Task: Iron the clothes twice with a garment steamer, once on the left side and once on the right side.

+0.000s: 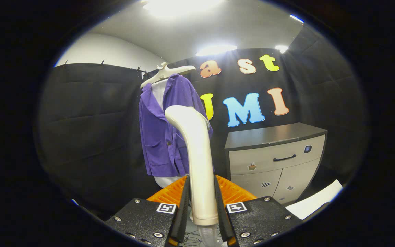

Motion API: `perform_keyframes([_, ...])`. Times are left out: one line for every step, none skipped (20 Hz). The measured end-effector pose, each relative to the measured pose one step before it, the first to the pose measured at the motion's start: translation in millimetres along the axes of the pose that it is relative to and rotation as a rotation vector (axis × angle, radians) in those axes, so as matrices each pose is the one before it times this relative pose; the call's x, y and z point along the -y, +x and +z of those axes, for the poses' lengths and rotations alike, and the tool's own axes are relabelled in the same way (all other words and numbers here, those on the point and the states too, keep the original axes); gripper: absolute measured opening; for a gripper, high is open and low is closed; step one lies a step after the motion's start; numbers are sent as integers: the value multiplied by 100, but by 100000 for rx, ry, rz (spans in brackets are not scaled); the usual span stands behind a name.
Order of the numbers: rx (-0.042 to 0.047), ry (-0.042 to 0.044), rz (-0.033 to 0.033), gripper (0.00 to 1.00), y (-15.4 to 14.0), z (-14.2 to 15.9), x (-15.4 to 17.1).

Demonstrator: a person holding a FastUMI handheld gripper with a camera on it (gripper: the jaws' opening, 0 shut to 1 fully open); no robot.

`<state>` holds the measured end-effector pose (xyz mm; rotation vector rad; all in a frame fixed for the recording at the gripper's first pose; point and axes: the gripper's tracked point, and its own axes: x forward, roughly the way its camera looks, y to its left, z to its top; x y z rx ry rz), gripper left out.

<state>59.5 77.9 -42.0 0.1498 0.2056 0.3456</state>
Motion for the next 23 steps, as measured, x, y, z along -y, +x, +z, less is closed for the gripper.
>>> perform_keyframes([468, -110, -884, 39, -324, 122, 348])
perform_keyframes([148, -266, -632, 39, -283, 30, 294])
perform_keyframes([-39, 351, -635, 39, -266, 10, 260])
perform_keyframes([-139, 542, -556, 39, -103, -15, 171])
perform_keyframes([60, 328, -575, 39, -180, 56, 191])
perform_keyframes([312, 182, -574, 39, -93, 107, 203])
perform_keyframes([-113, 212, -468, 39, -185, 30, 90])
perform_keyframes([275, 288, -183, 39, -138, -29, 76])
perform_keyframes([-27, 251, -184, 39, -141, 28, 49])
perform_keyframes([999, 907, 120, 39, -361, 163, 19])
perform_keyframes([381, -32, 176, 39, -132, 220, 18])
perform_keyframes([-20, -82, -479, 39, -87, -169, 221])
perform_keyframes([-349, -201, -582, 39, -103, -66, 232])
perform_keyframes([-135, 227, -564, 39, -69, -41, 233])
perform_keyframes([-344, 256, -338, 39, -49, -173, 192])
perform_keyframes([-281, 25, -405, 39, -74, -40, 90])
perform_keyframes([-250, -131, -428, 39, -74, -21, 145])
perform_keyframes([-271, -144, -257, 39, -6, -63, 144])
perform_keyframes([48, -81, -74, 39, -71, 95, 86])
perform_keyframes([122, -168, -22, 39, -55, 87, 40])
perform_keyframes([126, -284, -33, 39, -28, 162, 57])
perform_keyframes([295, -114, -78, 39, 40, 65, 140])
perform_keyframes([13, 34, -68, 39, -2, 52, 127])
